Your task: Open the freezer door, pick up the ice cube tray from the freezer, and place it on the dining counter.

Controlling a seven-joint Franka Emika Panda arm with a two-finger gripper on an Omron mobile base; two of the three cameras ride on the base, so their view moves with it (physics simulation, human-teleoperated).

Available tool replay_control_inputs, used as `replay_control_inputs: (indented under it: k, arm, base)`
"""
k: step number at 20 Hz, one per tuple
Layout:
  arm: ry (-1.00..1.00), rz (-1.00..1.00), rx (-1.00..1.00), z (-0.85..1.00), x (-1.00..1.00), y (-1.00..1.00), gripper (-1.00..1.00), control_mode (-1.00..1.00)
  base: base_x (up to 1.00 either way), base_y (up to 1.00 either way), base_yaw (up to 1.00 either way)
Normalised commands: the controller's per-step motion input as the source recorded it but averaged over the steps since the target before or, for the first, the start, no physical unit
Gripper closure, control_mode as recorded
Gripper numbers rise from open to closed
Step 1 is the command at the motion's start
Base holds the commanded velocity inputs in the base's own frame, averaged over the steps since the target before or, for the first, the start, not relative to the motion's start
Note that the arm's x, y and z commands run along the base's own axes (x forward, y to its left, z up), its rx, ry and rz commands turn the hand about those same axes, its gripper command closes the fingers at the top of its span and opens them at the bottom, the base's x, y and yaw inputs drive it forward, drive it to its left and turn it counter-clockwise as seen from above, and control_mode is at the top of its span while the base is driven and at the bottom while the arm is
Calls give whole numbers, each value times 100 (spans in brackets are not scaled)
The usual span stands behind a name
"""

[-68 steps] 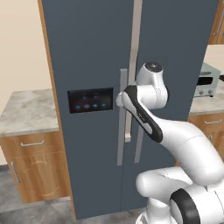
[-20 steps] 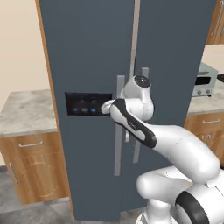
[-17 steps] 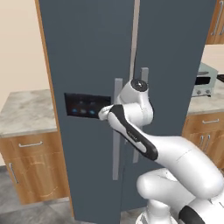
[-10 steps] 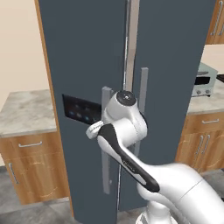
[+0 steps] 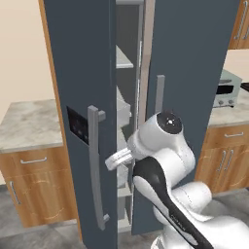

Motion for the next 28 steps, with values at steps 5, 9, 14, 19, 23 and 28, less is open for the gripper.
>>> replay_control_inputs:
  k: [5, 9, 14, 19, 23, 28]
  arm:
    - [0, 0, 44, 52, -36, -100, -100, -100]
    - [5, 0, 40, 83, 43, -94, -100, -100]
    - [17, -4, 35, 42, 100, -63, -100, -100]
    - [22, -11, 30, -30, 100, 22, -100, -100]
    - [36, -6, 25, -51, 100, 66, -100, -100]
    - [28, 0, 7, -18, 87, 98, -100, -100]
  base:
    - [0, 0, 0]
    - [0, 0, 0]
    - [0, 0, 0]
    - [0, 0, 0]
    - [0, 0, 0]
    - [0, 0, 0]
